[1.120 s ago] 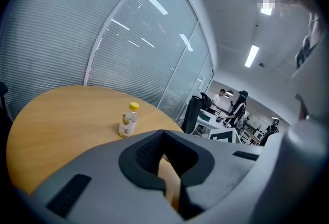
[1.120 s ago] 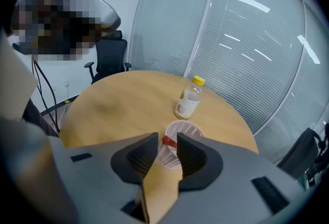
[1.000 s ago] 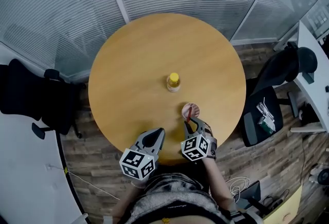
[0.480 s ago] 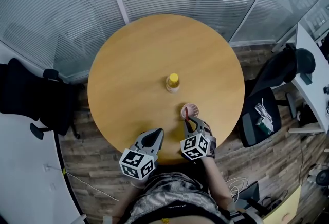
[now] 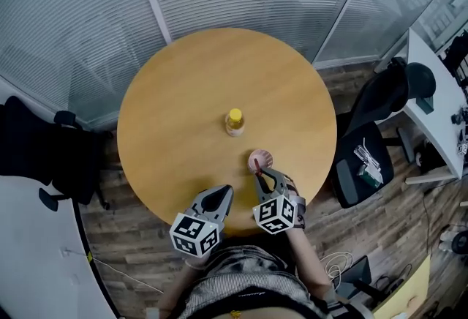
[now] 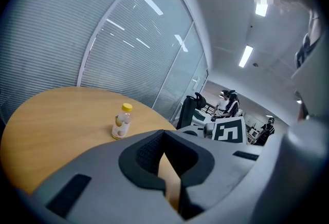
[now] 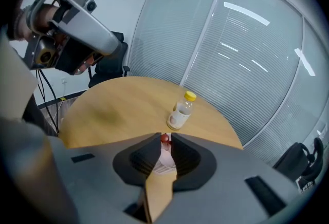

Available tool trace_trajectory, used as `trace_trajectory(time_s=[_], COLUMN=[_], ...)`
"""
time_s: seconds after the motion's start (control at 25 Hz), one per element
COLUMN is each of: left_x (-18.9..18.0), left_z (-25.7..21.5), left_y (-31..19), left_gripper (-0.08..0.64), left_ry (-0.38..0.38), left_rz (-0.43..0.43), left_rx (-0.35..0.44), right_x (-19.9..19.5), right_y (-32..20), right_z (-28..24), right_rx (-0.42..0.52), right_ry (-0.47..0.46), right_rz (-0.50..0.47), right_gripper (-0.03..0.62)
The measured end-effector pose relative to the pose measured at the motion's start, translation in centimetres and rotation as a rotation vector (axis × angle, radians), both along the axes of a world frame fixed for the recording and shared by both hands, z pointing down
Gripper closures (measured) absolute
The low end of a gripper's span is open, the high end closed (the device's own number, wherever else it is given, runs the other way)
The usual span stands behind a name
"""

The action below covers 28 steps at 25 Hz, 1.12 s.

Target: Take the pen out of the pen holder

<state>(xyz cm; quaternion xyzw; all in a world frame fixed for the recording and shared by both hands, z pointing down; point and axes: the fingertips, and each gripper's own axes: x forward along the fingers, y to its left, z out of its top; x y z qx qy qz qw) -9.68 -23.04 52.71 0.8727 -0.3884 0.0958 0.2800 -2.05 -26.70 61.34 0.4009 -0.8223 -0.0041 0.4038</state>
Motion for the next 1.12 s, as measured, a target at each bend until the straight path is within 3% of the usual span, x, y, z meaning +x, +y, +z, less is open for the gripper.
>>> trace_trajectory(time_s=[0.72, 1.12], left_x=[1.9, 2.1], left_z=[-1.0, -0.9], left_y=[0.2, 0.5], left_gripper=[0.555, 0.555], left_ry=[0.018, 0.007], left_rz=[0.023, 0.029], left_rx=[0.036, 0.033], right_x=[0.1, -0.2], right_y=[2.1, 2.5], right_z=[-10.2, -12.4], right_rx=[0.052, 0.062], right_ry=[-0.139, -0.181], right_rz=[0.021, 0.015], right_gripper=[0.522, 0.522])
